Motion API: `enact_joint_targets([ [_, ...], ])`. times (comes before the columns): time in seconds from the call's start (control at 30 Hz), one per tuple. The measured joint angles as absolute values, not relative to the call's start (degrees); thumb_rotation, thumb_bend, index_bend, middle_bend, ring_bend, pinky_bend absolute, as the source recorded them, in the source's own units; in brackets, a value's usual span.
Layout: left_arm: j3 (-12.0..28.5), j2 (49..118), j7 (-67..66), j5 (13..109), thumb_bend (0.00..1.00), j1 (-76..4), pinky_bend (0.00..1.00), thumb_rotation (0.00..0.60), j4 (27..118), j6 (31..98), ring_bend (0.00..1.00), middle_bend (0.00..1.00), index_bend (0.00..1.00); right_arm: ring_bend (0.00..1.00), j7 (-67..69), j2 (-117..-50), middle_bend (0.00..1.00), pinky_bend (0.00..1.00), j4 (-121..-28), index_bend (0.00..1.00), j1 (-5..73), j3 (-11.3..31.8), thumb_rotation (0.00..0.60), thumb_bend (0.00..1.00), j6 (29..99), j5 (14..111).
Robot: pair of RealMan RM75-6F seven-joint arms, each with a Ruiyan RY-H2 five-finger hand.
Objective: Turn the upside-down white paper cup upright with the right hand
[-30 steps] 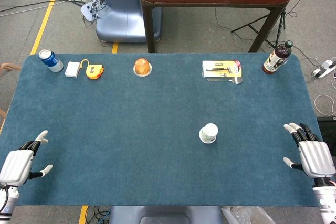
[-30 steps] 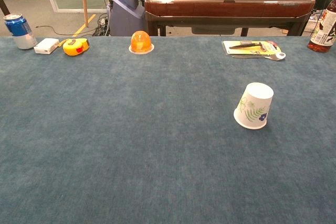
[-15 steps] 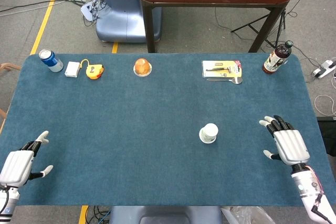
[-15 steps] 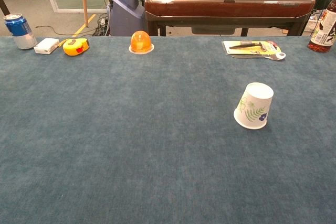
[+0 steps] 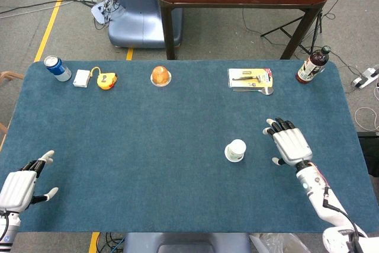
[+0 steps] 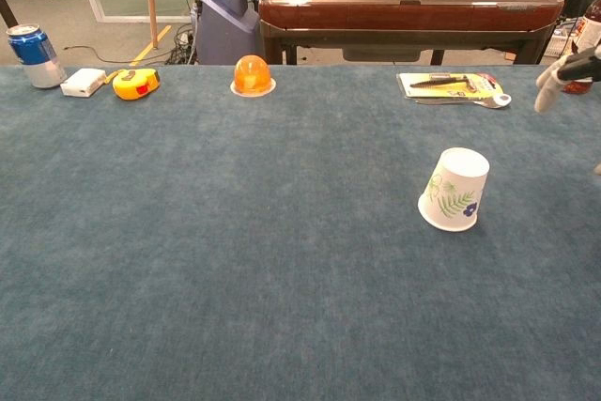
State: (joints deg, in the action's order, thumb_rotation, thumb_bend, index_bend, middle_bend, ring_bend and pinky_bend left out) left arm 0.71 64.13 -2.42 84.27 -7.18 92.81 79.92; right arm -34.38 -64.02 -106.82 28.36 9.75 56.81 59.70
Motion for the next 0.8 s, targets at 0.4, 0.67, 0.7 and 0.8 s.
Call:
enact_joint_targets([
  [0.4,0.8,63.4,-1.3,84.3,0.15,-7.0,0.44,0.6,93.2,80.3,0.27,0.29,0.12,0.04,-44.0,-69.2,0.1,0.14,-106.7,0.3,38.5,9.7,0.6,0.03,54.9,45.1],
  [0.67,0.5,62.7,-0.3,84.7,0.15,-6.8,0.44,0.6,93.7,80.3,0.27,0.29,0.12,0.04,-46.2,-73.2,0.09,0.13,-105.3,0.3,42.6,8.1,0.6,0.03,55.6,40.2],
  [0.7,0.5,62.7,-0.3,84.8,0.15,-6.8,0.44,0.6,93.8,80.4,0.27,0.29,0.12,0.04,-46.3,-73.7,0.09,0.13,-105.0,0.3,43.0,7.8,0.6,0.03,55.7,39.9],
  [0.8,0.5,62.4,0.1,84.8,0.15,-6.6,0.44,0.6,94.0,80.6,0.27,0.29,0.12,0.03,-46.5,-74.9,0.09,0.13,-104.3,0.3,44.1,7.1,0.6,0.03,56.0,39.2],
])
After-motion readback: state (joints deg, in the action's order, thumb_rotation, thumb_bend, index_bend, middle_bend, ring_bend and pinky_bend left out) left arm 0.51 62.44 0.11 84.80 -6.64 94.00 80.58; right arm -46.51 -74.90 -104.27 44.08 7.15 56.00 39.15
